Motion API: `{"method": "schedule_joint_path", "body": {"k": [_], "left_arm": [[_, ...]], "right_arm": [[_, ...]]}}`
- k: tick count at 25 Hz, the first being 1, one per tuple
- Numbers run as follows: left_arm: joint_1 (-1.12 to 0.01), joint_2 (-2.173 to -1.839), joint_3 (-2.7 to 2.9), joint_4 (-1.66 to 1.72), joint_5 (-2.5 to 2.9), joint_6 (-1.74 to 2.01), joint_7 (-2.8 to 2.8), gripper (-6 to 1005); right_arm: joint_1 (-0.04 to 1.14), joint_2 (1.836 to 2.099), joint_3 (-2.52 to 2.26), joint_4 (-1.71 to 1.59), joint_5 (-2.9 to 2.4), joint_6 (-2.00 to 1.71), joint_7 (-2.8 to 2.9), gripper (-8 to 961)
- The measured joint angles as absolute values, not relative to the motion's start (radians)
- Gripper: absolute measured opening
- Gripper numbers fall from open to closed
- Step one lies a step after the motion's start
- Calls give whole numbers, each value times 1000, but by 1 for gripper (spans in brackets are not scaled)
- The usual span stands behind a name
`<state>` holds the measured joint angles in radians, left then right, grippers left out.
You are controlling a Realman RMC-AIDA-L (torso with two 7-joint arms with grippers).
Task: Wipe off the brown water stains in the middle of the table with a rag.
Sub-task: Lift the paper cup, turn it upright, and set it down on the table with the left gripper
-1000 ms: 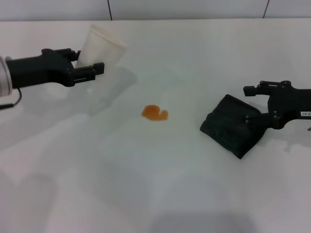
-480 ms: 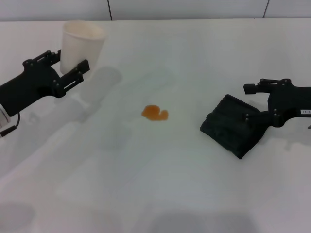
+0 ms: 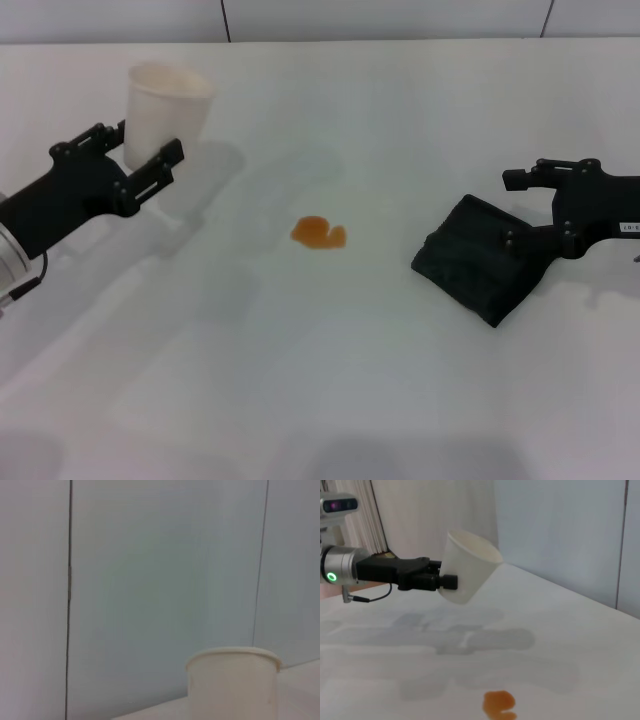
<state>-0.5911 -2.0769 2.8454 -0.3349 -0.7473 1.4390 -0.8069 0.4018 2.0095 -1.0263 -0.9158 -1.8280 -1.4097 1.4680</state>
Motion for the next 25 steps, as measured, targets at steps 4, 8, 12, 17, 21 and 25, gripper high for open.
{"method": "schedule_joint_path", "body": {"k": [4, 8, 12, 17, 21, 25], "left_arm": [[-572, -2078, 2845, -327, -747, 1435, -774, 614], [-555, -2079, 2845, -317, -747, 1434, -766, 612], [-540, -2079, 2845, -316, -747, 1430, -765, 612], [-524, -2078, 2846, -306, -747, 1407, -765, 612], [-516, -2078, 2846, -304, -747, 1405, -765, 612], [-517, -2078, 2846, -304, -738, 1390, -767, 612]], "right_arm": [[403, 2009, -1026, -917, -1826, -1410, 1468, 856], [405, 2009, -1026, -917, -1823, -1410, 1468, 856], [405, 2009, -1026, -917, -1817, -1410, 1468, 856], [405, 2009, -1026, -917, -1815, -1411, 1468, 856], [405, 2008, -1026, -917, -1813, -1412, 1468, 856], [405, 2008, -1026, -917, -1812, -1414, 1468, 856]]}}
